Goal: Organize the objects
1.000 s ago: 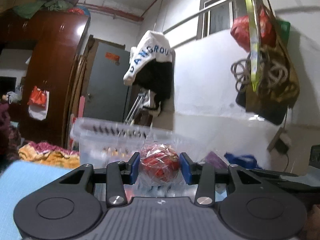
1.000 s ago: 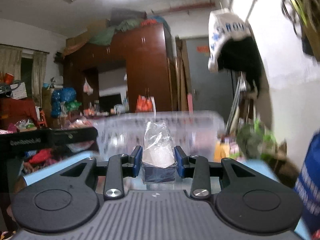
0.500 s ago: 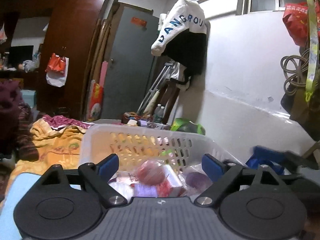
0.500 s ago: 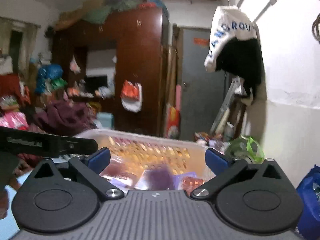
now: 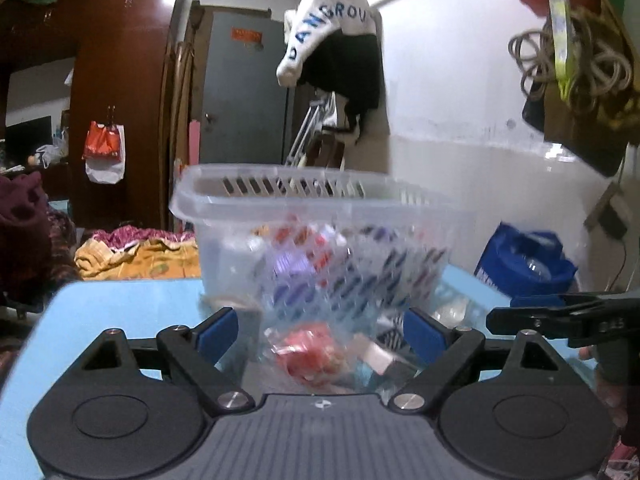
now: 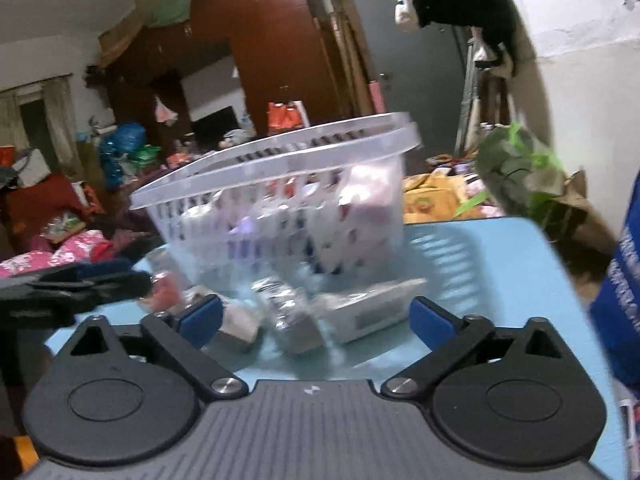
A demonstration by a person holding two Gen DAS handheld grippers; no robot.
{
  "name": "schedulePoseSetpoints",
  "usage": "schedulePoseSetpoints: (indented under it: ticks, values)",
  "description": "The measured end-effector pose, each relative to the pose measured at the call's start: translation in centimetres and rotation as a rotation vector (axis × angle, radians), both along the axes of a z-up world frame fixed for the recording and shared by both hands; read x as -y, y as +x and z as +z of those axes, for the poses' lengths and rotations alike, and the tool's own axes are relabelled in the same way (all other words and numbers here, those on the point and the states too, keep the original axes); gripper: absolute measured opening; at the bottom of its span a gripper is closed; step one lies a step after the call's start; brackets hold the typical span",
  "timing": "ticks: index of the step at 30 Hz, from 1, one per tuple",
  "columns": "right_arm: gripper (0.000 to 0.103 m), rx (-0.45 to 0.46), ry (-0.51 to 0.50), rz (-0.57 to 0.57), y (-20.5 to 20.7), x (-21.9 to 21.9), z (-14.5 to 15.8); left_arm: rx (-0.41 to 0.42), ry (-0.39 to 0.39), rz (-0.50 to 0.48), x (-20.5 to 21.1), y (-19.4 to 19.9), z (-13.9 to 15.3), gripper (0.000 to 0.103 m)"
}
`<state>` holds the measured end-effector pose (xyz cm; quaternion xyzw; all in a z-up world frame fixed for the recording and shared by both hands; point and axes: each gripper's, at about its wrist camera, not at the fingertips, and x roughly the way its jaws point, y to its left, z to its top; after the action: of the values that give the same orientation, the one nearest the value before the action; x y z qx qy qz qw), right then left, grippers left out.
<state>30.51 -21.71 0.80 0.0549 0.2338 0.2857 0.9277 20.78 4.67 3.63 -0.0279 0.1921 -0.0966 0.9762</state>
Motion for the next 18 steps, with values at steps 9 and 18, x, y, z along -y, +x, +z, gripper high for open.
schedulePoseSetpoints:
  ticks: [9, 18]
  values:
    - [0.05, 0.009, -0.208, 0.066, 0.8, -4.8, -1.3, -0.038, -0.048, 0.013, -0.9, 0.5, -1.5, 0.086]
    - [0.033, 0.084, -0.265, 0.055, -1.9, -4.9, -1.0, -0.07, -0.056, 0.004, -0.6, 1.4, -1.7, 0.055]
